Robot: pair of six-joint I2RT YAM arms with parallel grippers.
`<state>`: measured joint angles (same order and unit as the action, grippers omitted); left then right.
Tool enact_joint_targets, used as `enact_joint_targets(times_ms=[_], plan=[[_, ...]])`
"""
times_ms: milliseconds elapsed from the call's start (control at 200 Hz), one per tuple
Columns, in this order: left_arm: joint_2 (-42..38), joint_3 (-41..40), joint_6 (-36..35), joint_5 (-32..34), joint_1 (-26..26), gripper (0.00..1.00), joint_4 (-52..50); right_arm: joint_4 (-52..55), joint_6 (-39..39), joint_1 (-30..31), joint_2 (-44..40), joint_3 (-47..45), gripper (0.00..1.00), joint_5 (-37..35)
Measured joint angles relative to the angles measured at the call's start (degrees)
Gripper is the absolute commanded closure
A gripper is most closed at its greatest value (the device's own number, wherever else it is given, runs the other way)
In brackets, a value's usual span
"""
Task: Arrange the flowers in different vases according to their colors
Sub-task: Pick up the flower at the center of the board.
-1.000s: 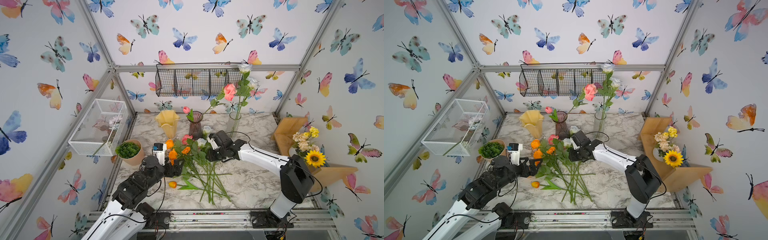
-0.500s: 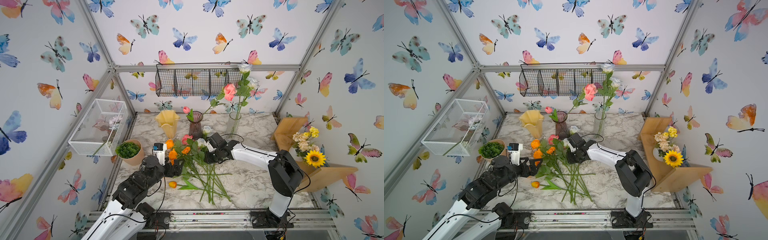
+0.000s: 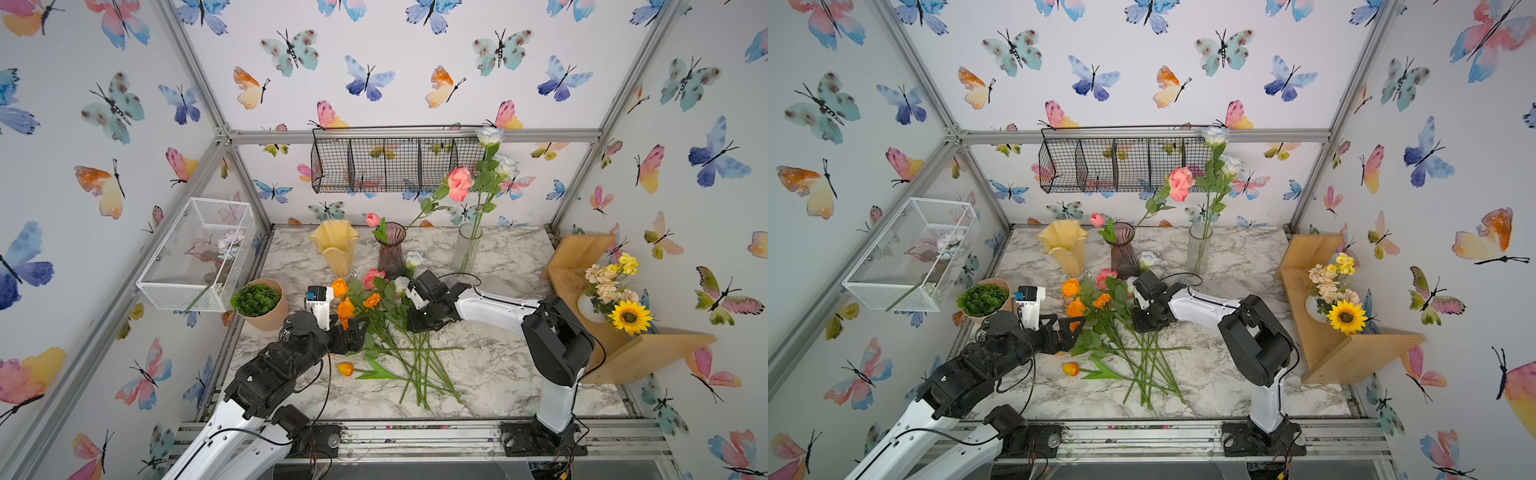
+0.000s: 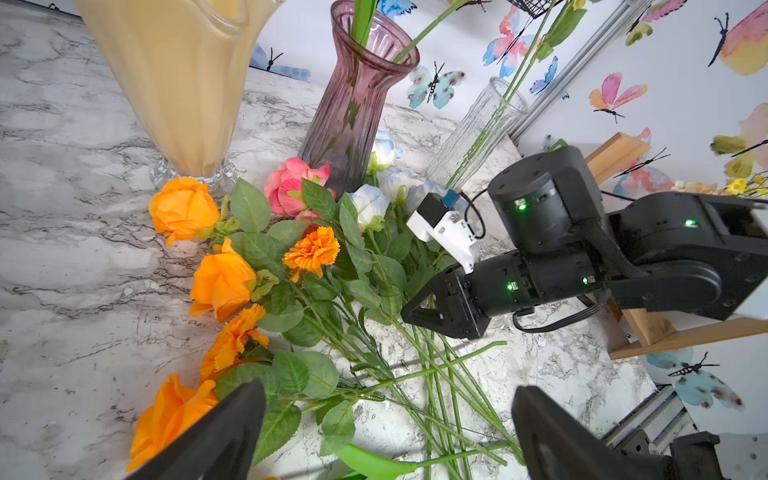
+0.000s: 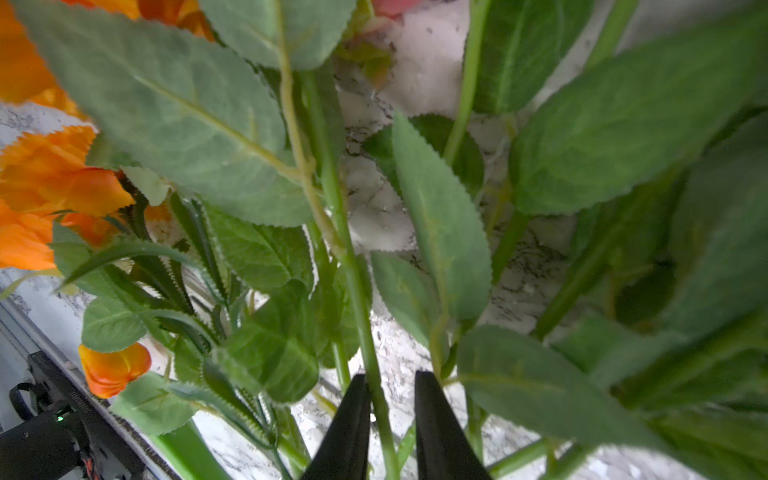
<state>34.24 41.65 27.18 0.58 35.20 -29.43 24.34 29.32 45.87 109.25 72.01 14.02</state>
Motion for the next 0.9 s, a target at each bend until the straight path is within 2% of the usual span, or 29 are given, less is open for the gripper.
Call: enact_joint_targets(times_ms=[70,225,330,536,901], plan=[[0.00,0.00,0.00,0.00,0.00,0.01,0.00,0.02,-0.04,0.00,0.81,0.46,0.79,0.04],[0.00,0.00,0.00,0.00,0.00,0.01,0.00,0.42,-0.90,0.33,1.27,2.21,0.94,-0.02],[0.00,0.00,0.00,0.00,0.00,0.01,0.00,0.57,-1.92,0.52,1.09,3.43,0.98,-0.15],[0.00,0.00,0.00,0.00,0.00,0.01,0.00,2.10,-4.04,0.70,-0.72,4.63,0.98,-1.86],[0.00,-0.02,0.00,0.00,0.00,0.01,0.00,4.11,-8.02,0.70,-8.98,4.68,0.98,-4.04]])
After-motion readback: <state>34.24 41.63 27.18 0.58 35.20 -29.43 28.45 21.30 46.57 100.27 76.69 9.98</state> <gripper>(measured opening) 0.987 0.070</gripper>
